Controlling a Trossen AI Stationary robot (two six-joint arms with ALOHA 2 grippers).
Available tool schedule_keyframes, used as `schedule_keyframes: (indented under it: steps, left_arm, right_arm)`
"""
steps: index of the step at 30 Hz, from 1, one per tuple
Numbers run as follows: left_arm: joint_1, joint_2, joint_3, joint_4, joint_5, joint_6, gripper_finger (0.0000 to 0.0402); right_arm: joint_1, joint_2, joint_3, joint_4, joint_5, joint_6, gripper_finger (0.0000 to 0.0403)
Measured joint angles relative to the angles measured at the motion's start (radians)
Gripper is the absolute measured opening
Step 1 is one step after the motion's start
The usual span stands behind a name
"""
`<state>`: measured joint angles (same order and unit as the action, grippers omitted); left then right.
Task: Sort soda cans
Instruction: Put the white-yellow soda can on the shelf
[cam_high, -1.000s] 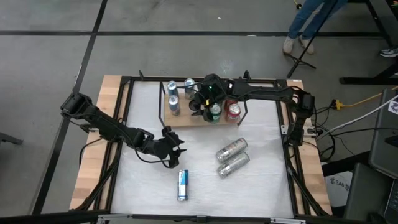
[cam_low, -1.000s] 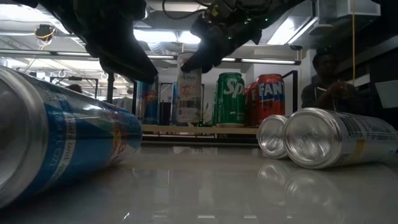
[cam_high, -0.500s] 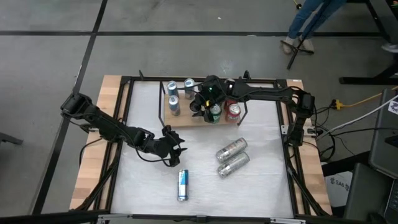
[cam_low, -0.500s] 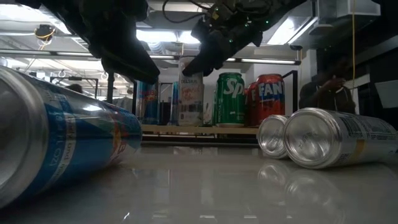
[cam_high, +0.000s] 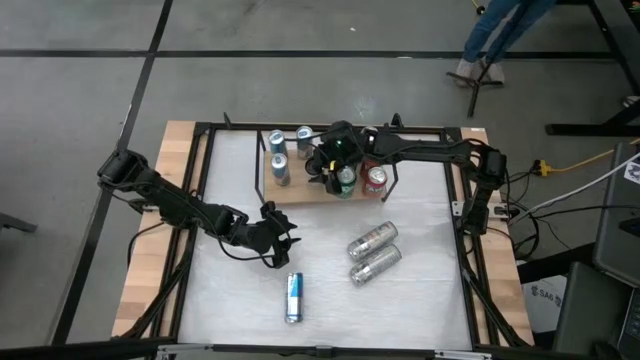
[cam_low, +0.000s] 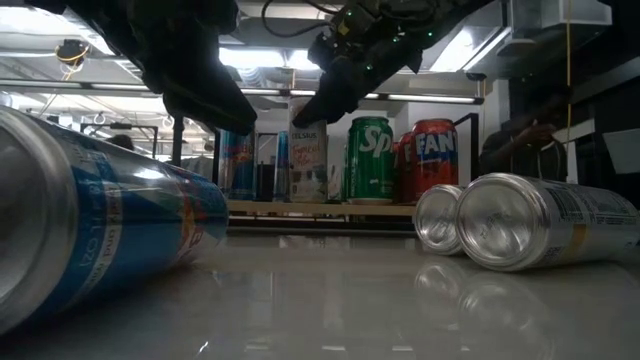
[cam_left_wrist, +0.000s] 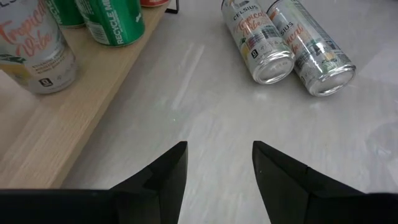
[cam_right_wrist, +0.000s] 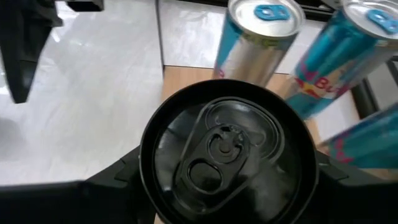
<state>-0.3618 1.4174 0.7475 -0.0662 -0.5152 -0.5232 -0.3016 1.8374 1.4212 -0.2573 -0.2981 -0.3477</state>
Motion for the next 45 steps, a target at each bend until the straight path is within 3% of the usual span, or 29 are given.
schedule_keyframes:
  steps: [9,18,23,32,36,45]
  left_arm:
    - [0.000,0.000,0.000,0.000,0.000,0.000,0.0174]
    - [0.000,0.000,0.000,0.000,0.000,0.000,0.0174]
    - [0.000,0.000,0.000,0.000,0.000,0.000,0.0174]
    - [0.000,0.000,0.000,0.000,0.000,0.000,0.0174]
    - [0.000,0.000,0.000,0.000,0.000,0.000,0.0174]
    - [0.000,0.000,0.000,0.000,0.000,0.000,0.0174]
  right_arm:
    - [0.000,0.000,0.000,-0.001,0.002,-0.001,0.0255]
    - [0.000,0.000,0.000,0.002,0.004,-0.002,0.0336]
    - [0.000,0.000,0.004,0.019,0.006,-0.001,0.0357]
    - [0.000,0.000,0.082,-0.005,0.029,0.002,0.0356]
    - [0.000,0.000,0.142,-0.095,0.080,0.002,0.0356]
    - [0.001,0.000,0.223,-0.277,0.079,0.005,0.0356]
